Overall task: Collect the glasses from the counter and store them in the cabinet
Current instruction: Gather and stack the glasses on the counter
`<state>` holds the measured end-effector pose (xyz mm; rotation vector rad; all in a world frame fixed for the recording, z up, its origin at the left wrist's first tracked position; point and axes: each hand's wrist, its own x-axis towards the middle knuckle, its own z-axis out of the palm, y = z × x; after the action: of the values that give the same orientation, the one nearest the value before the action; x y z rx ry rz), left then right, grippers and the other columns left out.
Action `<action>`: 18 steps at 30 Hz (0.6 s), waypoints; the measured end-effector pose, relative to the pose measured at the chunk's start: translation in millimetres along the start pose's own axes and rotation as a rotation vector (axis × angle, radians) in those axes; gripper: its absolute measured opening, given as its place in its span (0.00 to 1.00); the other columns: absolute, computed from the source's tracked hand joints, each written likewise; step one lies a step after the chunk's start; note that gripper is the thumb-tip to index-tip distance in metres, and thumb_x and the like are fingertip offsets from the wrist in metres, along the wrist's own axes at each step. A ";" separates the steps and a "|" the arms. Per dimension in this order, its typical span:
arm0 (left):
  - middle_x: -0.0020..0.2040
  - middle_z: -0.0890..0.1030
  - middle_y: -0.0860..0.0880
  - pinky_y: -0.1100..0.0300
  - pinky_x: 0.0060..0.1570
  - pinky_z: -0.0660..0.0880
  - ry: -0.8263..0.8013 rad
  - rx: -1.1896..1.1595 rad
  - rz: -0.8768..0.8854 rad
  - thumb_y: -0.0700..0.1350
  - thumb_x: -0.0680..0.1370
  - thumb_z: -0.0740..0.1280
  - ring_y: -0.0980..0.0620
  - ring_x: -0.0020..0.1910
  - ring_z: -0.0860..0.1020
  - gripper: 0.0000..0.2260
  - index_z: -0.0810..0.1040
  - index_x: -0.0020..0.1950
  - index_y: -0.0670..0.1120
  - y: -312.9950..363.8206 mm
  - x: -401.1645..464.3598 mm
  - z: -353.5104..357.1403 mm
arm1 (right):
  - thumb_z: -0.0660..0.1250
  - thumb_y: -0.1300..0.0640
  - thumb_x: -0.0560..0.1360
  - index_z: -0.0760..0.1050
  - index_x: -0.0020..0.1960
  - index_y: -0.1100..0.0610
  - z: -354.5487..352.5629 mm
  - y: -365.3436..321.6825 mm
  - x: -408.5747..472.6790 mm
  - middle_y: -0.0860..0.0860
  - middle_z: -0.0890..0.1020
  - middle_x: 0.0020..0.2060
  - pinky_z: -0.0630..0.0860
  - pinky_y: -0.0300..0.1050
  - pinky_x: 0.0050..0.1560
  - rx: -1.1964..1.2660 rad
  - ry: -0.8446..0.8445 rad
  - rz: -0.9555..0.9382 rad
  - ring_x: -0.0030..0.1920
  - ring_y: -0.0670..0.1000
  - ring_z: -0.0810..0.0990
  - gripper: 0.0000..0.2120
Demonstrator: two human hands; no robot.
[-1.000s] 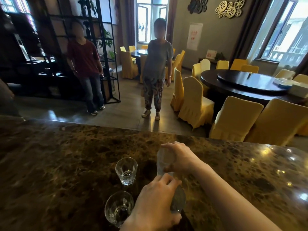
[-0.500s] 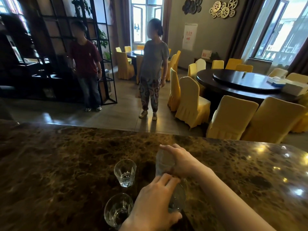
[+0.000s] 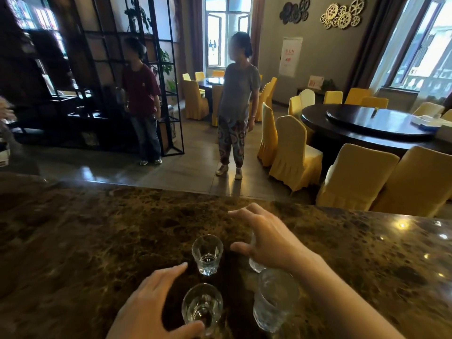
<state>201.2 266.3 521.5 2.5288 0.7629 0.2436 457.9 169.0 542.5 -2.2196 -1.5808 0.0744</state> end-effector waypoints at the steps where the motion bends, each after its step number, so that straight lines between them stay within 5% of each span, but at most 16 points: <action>1: 0.72 0.56 0.68 0.61 0.72 0.61 -0.016 -0.002 -0.017 0.77 0.61 0.68 0.63 0.71 0.60 0.49 0.47 0.75 0.69 -3.6 0.6 -3.4 | 0.76 0.43 0.71 0.63 0.75 0.39 9.5 -7.2 6.4 0.43 0.70 0.69 0.75 0.47 0.64 -0.005 -0.033 -0.011 0.66 0.48 0.71 0.37; 4: 0.75 0.54 0.66 0.57 0.73 0.58 -0.087 0.029 -0.002 0.75 0.61 0.71 0.62 0.73 0.58 0.51 0.47 0.77 0.67 -5.1 4.9 -3.5 | 0.79 0.49 0.70 0.61 0.77 0.41 40.9 -25.3 26.7 0.46 0.69 0.70 0.75 0.52 0.66 0.002 -0.176 0.003 0.69 0.51 0.70 0.41; 9: 0.78 0.53 0.62 0.60 0.74 0.54 -0.183 0.107 0.122 0.56 0.74 0.74 0.61 0.75 0.55 0.42 0.48 0.79 0.63 -2.0 21.9 27.2 | 0.80 0.55 0.69 0.60 0.79 0.43 73.9 -33.8 50.2 0.51 0.68 0.70 0.75 0.52 0.65 -0.096 -0.340 0.055 0.69 0.56 0.68 0.45; 18: 0.76 0.60 0.58 0.56 0.72 0.63 -0.315 0.148 0.201 0.59 0.74 0.72 0.56 0.73 0.60 0.41 0.53 0.80 0.57 -2.7 41.0 43.6 | 0.80 0.61 0.68 0.64 0.77 0.43 88.2 -39.5 65.0 0.51 0.71 0.63 0.78 0.50 0.57 -0.205 -0.451 0.012 0.63 0.55 0.72 0.43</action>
<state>246.9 273.9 483.6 2.6940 0.4179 -0.1498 421.3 265.5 488.6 -2.4962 -1.8754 0.4657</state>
